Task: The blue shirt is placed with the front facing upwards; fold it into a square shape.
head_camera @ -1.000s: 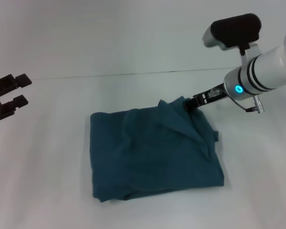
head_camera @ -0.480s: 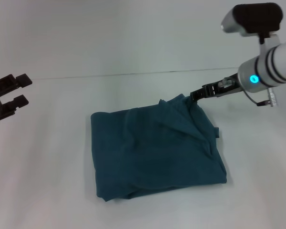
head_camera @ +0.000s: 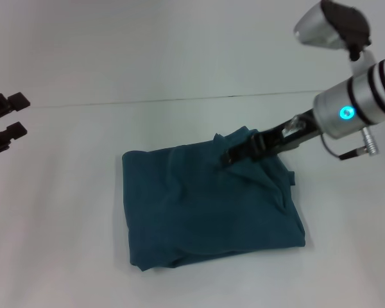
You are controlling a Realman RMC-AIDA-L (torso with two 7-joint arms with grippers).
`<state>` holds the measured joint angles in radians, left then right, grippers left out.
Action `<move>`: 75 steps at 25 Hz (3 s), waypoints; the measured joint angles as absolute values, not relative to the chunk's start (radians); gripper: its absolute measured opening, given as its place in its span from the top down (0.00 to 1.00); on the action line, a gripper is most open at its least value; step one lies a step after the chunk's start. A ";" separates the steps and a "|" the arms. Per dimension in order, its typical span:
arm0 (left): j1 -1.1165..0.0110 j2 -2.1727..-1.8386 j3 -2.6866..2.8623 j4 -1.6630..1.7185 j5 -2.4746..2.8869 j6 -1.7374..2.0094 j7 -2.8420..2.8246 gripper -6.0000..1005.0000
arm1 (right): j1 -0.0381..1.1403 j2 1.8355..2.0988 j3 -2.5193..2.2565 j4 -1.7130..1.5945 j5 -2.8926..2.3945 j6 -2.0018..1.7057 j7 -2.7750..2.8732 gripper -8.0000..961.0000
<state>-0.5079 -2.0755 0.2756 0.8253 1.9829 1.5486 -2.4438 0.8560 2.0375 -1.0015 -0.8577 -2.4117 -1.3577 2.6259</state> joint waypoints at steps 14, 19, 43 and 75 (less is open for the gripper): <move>-0.498 -2.072 0.239 0.831 1.956 1.558 -2.455 0.25 | 0.943 2.067 -1.039 -0.667 -2.466 -1.278 2.580 0.10; -0.500 -2.072 0.239 0.828 1.956 1.559 -2.454 0.25 | 0.962 2.086 -1.047 -0.645 -2.581 -1.179 2.627 0.10; -0.510 -2.076 0.250 0.825 1.956 1.555 -2.448 0.25 | 0.834 2.059 -1.022 -0.884 -2.419 -1.207 2.683 0.10; -0.512 -2.078 0.253 0.822 1.956 1.548 -2.444 0.25 | 0.777 1.993 -0.898 -0.778 -2.224 -1.463 2.580 0.10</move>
